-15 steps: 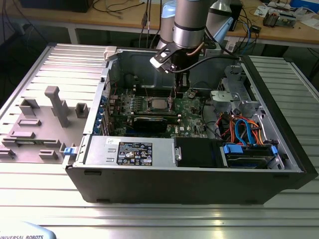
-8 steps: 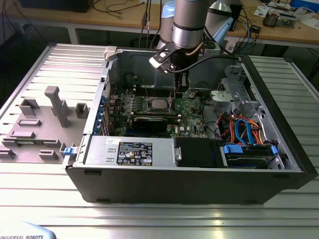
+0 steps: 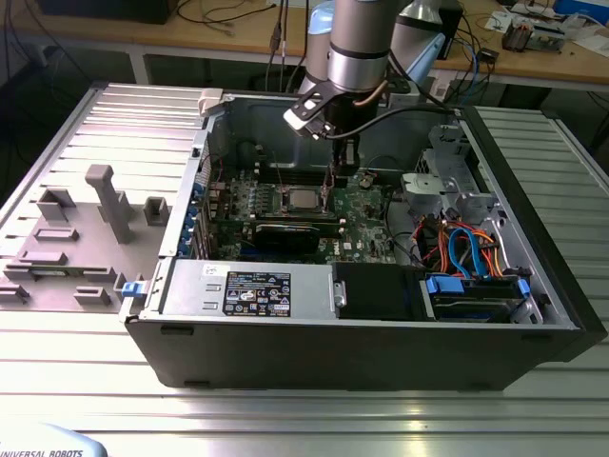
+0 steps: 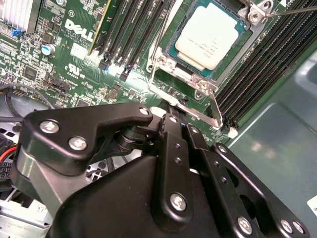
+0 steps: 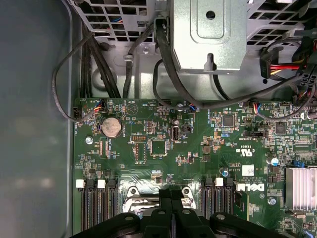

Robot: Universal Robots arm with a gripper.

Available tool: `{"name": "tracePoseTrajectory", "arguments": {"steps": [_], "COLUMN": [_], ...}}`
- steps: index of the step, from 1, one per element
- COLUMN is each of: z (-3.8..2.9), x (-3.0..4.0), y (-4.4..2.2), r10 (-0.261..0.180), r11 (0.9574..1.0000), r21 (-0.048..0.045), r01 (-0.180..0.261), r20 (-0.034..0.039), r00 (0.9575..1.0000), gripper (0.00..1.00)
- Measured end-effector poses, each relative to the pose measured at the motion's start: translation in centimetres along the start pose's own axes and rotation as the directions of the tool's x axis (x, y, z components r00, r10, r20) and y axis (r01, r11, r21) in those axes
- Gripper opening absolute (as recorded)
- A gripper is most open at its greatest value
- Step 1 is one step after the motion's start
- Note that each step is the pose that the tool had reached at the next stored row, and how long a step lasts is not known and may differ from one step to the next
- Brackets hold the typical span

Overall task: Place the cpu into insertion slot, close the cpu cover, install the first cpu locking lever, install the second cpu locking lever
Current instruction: 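Close the cpu cover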

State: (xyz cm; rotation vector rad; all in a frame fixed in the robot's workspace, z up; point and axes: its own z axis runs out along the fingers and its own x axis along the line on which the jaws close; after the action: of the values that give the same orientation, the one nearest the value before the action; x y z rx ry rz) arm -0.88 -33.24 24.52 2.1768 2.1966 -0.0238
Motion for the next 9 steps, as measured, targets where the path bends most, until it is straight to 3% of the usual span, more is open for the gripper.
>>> {"name": "tracePoseTrajectory", "arguments": {"steps": [9], "z": [-0.01], "x": [0.00], "y": [-0.19], "r10": [0.000], "r11": [1.0000], "r21": [0.0000], "r01": [0.000], "r20": [0.0001], "r00": [1.0000], "gripper": [0.11]}}
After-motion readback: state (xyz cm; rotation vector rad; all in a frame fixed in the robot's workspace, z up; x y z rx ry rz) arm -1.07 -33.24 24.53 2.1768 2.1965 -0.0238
